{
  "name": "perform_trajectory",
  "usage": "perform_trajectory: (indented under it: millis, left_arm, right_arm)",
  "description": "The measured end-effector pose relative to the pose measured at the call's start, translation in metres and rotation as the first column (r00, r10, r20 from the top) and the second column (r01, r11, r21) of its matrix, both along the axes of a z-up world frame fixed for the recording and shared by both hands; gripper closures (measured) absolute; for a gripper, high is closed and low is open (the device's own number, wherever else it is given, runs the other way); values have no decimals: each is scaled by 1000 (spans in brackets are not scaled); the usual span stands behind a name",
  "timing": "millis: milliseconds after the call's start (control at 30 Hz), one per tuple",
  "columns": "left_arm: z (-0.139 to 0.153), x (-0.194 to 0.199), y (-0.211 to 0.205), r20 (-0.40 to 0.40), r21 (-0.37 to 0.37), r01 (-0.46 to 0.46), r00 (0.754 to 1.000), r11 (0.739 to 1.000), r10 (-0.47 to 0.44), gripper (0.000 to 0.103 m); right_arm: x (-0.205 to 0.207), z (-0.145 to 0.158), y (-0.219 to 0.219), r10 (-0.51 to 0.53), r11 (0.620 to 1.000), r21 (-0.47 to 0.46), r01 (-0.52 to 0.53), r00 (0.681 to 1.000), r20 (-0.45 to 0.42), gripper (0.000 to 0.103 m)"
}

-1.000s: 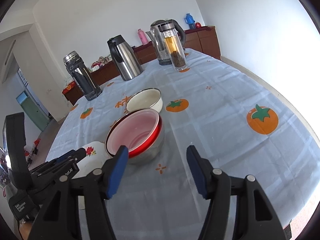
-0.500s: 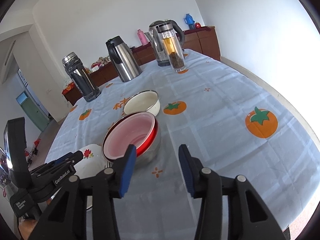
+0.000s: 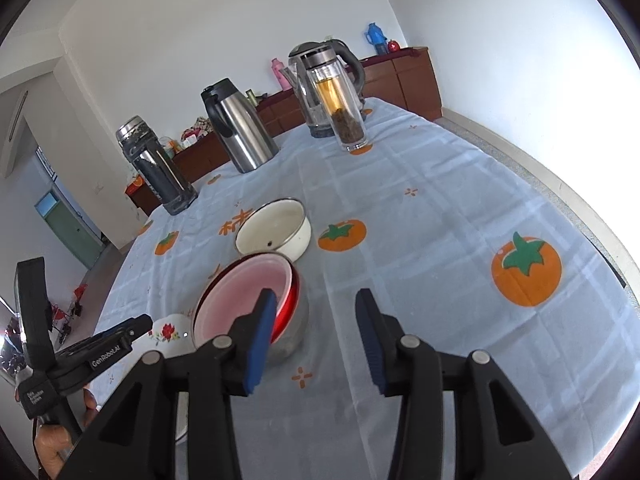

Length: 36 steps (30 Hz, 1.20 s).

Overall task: Organize plates and bowls
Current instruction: 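Move both grippers toward the white enamel bowl, then close both grippers on the rim of the white enamel bowl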

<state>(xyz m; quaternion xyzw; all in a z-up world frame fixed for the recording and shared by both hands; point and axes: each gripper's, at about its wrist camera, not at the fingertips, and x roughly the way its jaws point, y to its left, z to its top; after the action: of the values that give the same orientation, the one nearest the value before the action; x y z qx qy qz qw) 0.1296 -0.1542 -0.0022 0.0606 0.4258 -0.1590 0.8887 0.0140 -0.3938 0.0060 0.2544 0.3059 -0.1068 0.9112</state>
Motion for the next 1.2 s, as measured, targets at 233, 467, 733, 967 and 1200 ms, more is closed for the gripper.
perform_trajectory:
  millis: [233, 467, 733, 967, 1200]
  left_arm:
    - [8, 29, -13, -21, -13, 18, 1000, 1000, -19, 77]
    - [5, 62, -43, -100, -20, 87, 991, 996, -88, 77]
    - [-5, 102, -69, -186, -25, 109, 976, 994, -112, 77]
    - [-20, 125, -90, -261, -38, 128, 956, 991, -133, 77]
    - [-25, 140, -106, -309, -87, 140, 937, 986, -160, 78]
  right_arm:
    - [28, -6, -18, 9, 999, 38, -8, 1000, -7, 58]
    - [65, -13, -33, 37, 997, 66, -35, 999, -18, 58]
    - [112, -37, -48, 91, 989, 123, -82, 994, -67, 56]
    - [140, -46, -56, 131, 979, 168, -117, 988, -80, 54]
    - [161, -52, -64, 180, 965, 214, -155, 978, -106, 56]
